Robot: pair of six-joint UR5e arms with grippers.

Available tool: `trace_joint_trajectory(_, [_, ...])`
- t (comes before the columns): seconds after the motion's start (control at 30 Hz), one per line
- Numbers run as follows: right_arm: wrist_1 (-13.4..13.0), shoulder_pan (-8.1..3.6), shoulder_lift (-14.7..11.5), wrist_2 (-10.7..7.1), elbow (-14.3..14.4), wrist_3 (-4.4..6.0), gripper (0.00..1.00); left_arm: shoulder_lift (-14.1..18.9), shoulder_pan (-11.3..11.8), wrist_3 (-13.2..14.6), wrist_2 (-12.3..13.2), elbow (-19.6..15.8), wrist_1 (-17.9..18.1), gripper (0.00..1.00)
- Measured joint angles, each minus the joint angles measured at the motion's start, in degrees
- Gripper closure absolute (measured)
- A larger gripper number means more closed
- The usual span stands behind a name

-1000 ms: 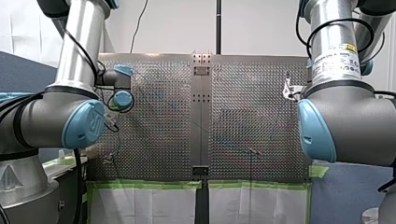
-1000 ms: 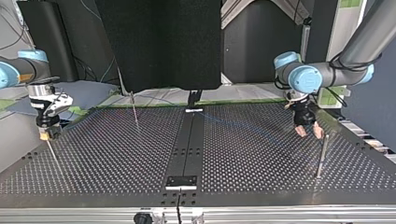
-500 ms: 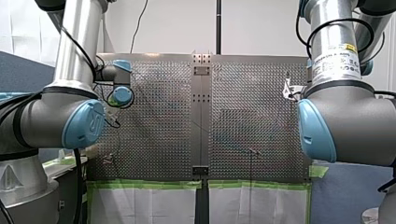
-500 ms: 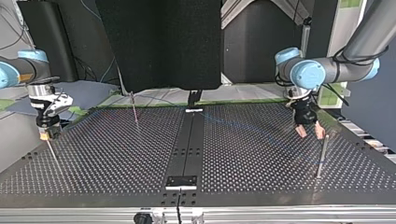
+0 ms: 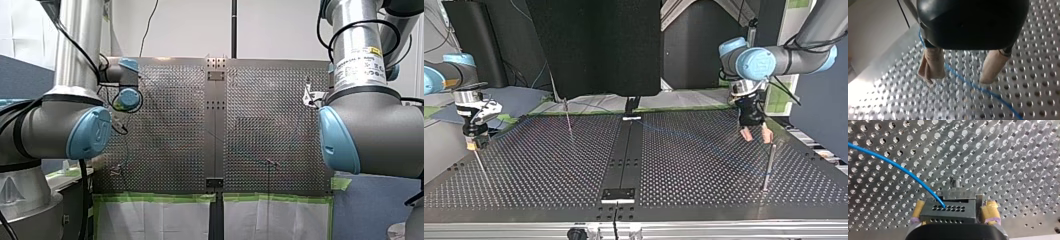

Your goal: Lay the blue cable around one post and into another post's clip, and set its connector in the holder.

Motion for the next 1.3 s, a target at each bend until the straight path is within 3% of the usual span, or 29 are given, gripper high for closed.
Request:
trace_joint_trajectory(0.27, [0.00,0.00,0.00,0.00,0.00,0.00,0.00,4.46,-0.44,1.94,3.75,-4.09,1.69,0.00])
trace_joint_trajectory(0.53, [0.00,0.00,0.00,0.00,0.00,0.00,0.00,8.83,-0.45,6.10,3.64,-7.12,-0.32,0.00])
trace_joint_trajectory(0.87, [0.00,0.00,0.00,0.00,0.00,0.00,0.00,15.13,-1.09,12.40,-1.66,-2.30,-6.51,0.00])
trace_joint_trajectory(1.3, [0.00,0.00,0.00,0.00,0.00,0.00,0.00,21.91,-2.37,20.64,-2.32,5.88,-14.78,0.00])
